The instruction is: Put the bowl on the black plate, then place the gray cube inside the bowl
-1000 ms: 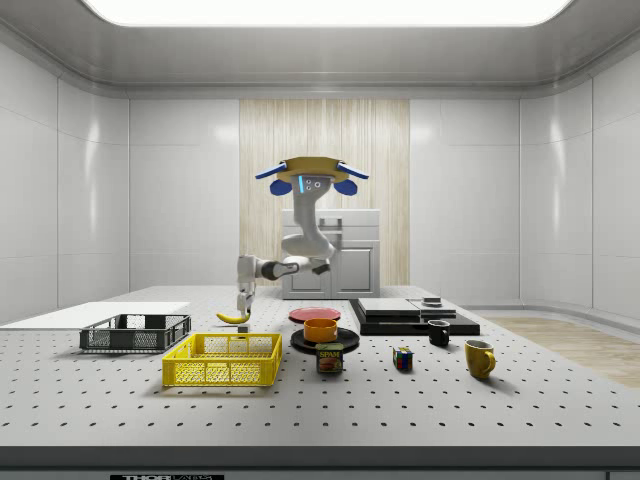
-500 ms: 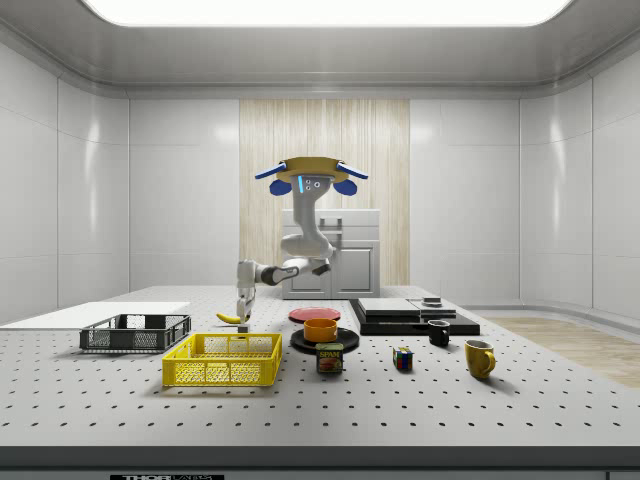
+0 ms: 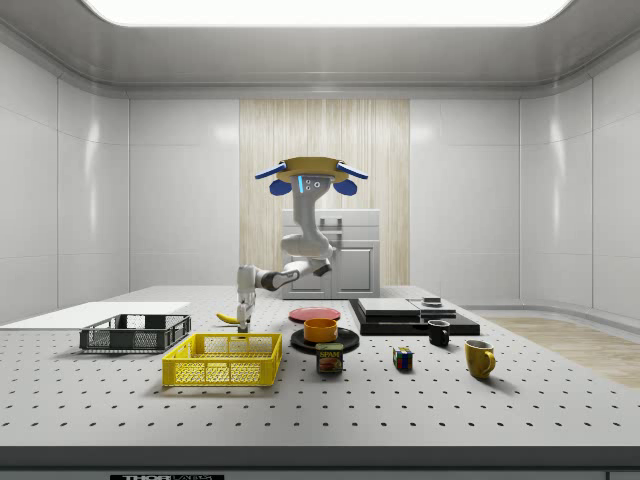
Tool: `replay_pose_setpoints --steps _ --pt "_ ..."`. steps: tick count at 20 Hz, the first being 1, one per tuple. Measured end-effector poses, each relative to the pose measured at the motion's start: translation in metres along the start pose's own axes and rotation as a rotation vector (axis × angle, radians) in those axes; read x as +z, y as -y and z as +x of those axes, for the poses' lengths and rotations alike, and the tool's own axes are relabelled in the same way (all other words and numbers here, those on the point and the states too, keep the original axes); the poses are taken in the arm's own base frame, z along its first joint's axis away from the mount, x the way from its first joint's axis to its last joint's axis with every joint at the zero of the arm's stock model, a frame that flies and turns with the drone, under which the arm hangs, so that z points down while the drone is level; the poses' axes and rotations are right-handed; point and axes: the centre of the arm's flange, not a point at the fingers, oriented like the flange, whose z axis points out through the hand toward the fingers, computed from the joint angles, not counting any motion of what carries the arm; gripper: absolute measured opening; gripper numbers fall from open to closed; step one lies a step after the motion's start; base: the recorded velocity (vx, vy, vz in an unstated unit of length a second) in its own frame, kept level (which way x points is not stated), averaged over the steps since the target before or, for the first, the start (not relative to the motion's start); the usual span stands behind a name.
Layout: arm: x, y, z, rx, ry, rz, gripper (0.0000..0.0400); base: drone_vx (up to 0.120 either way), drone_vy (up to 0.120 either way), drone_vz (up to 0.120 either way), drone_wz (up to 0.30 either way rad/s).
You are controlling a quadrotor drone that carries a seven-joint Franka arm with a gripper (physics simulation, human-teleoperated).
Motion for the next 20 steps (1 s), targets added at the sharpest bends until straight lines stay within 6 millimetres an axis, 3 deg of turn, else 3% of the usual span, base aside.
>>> replay_pose_setpoints --steps 9,14,20 --pt "0.0028 0.0022 0.0079 0.000 0.000 0.000 0.0400 0.000 0.000 0.000 0.000" --pt "0.0031 0.0020 0.0092 0.000 0.000 0.000 0.0297 0.000 0.000 0.000 0.000" --pt "0.0032 0.0020 0.0096 0.000 0.000 0.000 0.0261 0.000 0.000 0.000 0.000"
